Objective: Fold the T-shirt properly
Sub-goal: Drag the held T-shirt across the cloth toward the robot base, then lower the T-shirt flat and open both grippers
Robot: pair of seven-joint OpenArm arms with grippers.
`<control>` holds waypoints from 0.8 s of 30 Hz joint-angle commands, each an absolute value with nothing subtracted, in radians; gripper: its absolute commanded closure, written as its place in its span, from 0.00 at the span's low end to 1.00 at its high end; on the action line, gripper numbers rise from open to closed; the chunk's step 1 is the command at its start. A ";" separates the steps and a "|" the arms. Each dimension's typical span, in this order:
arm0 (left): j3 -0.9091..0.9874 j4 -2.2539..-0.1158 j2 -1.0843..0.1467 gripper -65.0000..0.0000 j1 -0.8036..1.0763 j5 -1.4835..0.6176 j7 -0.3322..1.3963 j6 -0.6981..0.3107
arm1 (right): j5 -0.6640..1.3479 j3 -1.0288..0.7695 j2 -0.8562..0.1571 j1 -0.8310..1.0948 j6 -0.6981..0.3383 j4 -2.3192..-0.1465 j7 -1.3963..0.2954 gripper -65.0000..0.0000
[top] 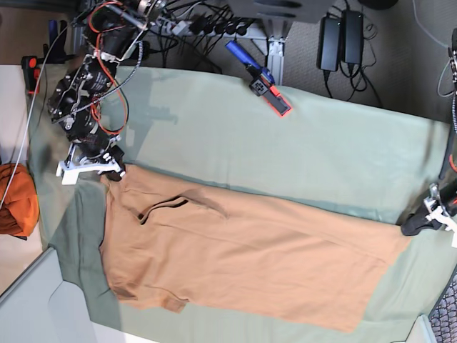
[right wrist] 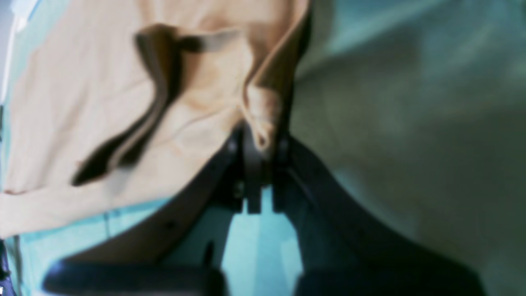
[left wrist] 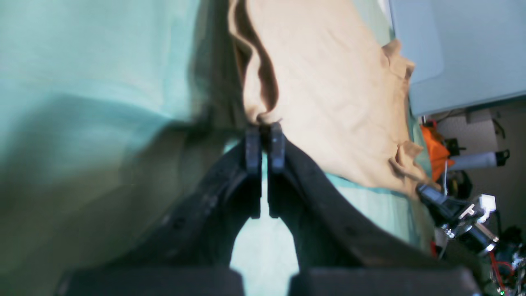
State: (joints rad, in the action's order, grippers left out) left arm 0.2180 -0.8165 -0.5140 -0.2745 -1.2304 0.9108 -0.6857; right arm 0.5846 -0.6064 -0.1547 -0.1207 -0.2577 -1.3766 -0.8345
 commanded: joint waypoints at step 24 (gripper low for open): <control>0.223 -1.015 -0.651 1.00 -0.062 -1.484 1.157 -0.698 | 0.724 -0.608 -0.340 0.033 -0.393 -1.480 -1.003 1.00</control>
